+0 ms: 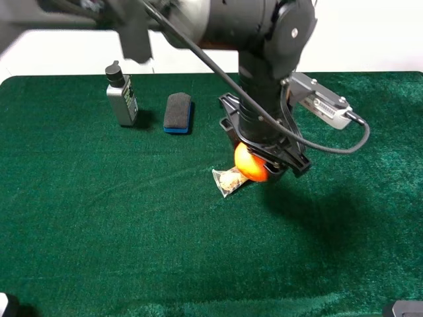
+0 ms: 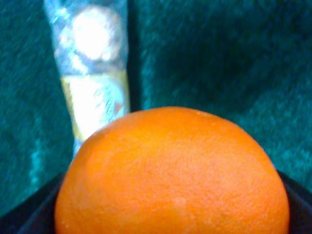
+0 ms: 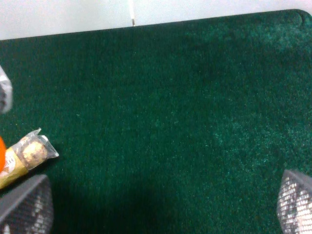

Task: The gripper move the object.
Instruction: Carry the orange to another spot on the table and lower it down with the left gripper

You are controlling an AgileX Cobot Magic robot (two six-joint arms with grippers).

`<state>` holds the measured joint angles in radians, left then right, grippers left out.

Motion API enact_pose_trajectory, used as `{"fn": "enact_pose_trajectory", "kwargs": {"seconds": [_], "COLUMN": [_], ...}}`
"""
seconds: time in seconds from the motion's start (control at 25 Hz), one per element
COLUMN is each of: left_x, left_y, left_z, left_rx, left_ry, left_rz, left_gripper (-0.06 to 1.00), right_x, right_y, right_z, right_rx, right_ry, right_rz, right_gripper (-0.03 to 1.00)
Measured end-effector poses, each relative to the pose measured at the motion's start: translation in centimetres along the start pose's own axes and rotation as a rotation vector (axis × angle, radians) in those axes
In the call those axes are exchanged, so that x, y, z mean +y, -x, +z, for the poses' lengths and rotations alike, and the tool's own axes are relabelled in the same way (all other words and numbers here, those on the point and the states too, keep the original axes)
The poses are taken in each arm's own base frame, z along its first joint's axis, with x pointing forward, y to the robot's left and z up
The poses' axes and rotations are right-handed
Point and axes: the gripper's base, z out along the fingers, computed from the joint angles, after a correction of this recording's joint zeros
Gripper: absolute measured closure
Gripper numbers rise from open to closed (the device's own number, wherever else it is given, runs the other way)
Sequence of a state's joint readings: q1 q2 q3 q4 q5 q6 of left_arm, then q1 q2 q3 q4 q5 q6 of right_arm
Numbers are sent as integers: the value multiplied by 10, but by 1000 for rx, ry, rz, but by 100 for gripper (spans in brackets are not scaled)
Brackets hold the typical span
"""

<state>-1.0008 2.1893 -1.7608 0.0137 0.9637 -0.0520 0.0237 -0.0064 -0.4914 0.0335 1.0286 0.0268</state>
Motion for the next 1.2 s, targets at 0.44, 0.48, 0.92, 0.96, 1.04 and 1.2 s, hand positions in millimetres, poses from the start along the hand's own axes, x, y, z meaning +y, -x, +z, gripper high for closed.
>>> {"fn": "enact_pose_trajectory", "kwargs": {"seconds": [0.44,0.48,0.92,0.96,1.04,1.2], "left_x": [-16,-18,-30,-30,-31,-36], "left_y": [4,4,6,6,6,5], "left_z": [29,30,56,58,61,69], "left_rx": [-5,-8,-15,-13,-6,2], "left_ry": [-4,-5,-10,-10,-13,-19], "left_rz": [33,37,61,61,61,65], "left_gripper": [19,19,19,19,19,19], "right_x": [0,0,0,0,0,0], "right_y": [0,0,0,0,0,0], "right_z": [0,0,0,0,0,0], "right_rx": [0,0,0,-1,-1,-1], "right_ry": [0,0,0,0,0,0], "right_rz": [0,0,0,0,0,0], "right_gripper": [28,28,28,28,28,28]}}
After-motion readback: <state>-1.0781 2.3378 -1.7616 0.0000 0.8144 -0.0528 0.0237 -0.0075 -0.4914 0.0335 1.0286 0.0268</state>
